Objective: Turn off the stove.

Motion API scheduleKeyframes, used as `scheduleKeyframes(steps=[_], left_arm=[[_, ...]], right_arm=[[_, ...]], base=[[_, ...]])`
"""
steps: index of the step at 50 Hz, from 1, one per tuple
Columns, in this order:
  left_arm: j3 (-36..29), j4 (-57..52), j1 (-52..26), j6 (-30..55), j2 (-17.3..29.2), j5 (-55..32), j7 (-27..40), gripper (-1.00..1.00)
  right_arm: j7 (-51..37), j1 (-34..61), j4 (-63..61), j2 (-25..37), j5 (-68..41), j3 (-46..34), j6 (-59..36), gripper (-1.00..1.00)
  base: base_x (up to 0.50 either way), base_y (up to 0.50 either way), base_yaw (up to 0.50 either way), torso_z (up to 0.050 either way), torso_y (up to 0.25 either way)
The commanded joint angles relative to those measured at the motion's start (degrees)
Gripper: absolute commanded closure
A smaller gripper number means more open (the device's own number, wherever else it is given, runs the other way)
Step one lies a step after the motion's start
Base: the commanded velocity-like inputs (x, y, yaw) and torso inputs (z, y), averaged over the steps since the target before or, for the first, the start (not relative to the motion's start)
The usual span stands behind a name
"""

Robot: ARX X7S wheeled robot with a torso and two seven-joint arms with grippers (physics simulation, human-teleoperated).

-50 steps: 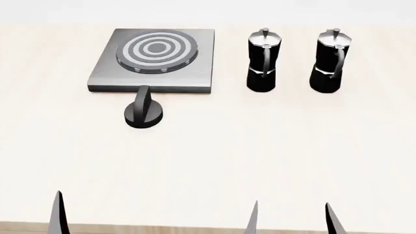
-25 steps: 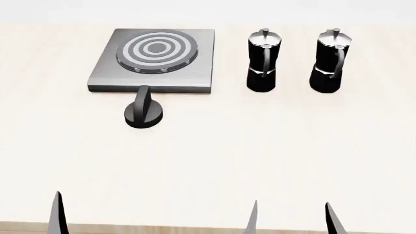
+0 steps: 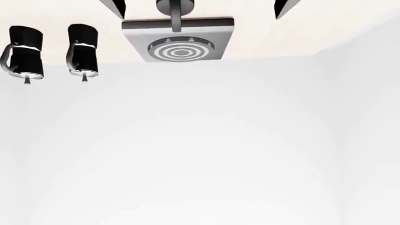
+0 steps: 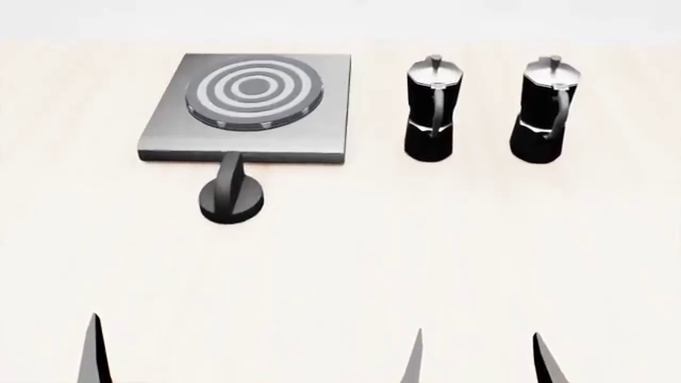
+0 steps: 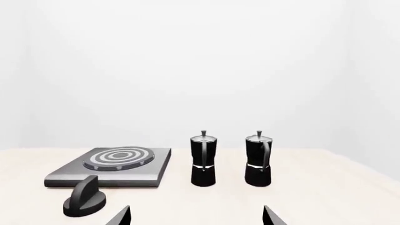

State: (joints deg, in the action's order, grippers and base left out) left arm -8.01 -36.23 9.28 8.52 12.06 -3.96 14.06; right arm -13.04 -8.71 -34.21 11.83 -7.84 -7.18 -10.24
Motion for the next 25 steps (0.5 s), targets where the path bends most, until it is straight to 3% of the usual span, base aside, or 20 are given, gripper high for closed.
scheduleKeyframes(steps=[1,25], left_arm=[[-0.1,0.0,0.0,-0.2,0.4,-0.2,0.5,-1.0],[-0.7,0.9,-0.4,-0.6,1.0,-0.6,1.3,-1.0]], right_arm=[[-0.4,-0.1,-0.1,0.4,-0.2,-0.3,0.2,-1.0],[-1.7,0.1,0.1,1.7,-1.6,-1.2,0.2,-1.0]], base=[[0.14,0.0,0.0,0.0,0.0],[0.15,0.0,0.0,0.0,0.0]])
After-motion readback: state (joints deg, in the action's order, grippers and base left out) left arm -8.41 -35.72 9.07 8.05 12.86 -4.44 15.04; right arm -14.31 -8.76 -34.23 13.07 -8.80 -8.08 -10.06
